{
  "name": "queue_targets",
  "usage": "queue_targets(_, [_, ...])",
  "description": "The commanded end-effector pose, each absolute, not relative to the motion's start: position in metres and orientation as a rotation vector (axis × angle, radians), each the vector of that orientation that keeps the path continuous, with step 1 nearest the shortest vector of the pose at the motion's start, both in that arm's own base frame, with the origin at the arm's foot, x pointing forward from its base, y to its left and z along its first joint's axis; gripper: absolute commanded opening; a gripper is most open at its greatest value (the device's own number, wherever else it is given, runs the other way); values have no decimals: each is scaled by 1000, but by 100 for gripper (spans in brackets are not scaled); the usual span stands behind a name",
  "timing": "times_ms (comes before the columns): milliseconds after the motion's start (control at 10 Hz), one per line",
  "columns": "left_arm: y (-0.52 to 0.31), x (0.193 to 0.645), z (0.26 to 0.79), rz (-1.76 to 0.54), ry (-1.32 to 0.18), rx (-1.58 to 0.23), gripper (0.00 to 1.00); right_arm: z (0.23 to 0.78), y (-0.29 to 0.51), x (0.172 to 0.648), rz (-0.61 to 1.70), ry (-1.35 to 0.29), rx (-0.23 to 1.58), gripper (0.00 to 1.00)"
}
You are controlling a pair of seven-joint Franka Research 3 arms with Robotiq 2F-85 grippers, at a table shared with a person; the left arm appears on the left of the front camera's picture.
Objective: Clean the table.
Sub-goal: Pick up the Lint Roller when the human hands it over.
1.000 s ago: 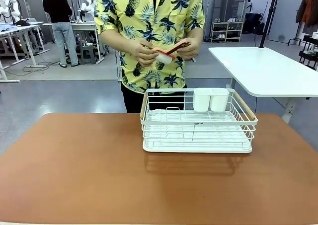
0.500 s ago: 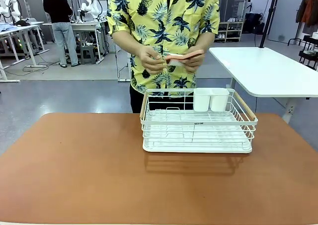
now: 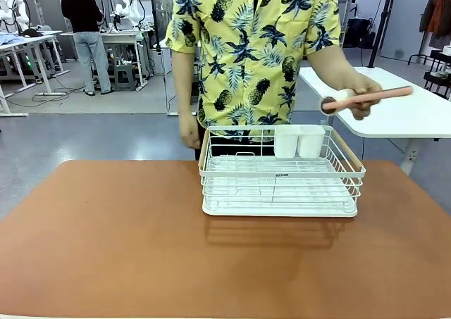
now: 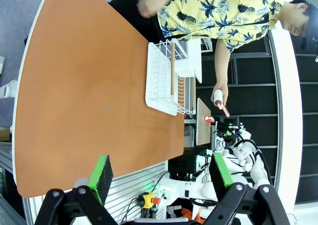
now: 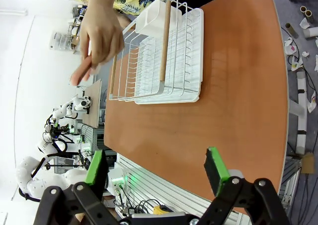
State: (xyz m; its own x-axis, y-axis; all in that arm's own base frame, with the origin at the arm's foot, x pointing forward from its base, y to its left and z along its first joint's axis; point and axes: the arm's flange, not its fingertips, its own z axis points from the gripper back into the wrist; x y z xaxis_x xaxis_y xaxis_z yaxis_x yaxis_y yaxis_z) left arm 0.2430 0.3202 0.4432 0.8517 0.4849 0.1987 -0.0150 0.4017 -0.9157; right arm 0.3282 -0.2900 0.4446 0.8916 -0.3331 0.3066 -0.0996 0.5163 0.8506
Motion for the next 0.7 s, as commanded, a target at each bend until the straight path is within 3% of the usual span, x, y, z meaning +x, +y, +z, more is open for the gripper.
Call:
queue_targets(0, [324,242,444,308,-501,-1137,100,446,-290,328,-127,-492,1044,100])
queue_targets(600, [324,242,444,308,-501,-1137,100,446,-290,328,-127,-492,1044,100])
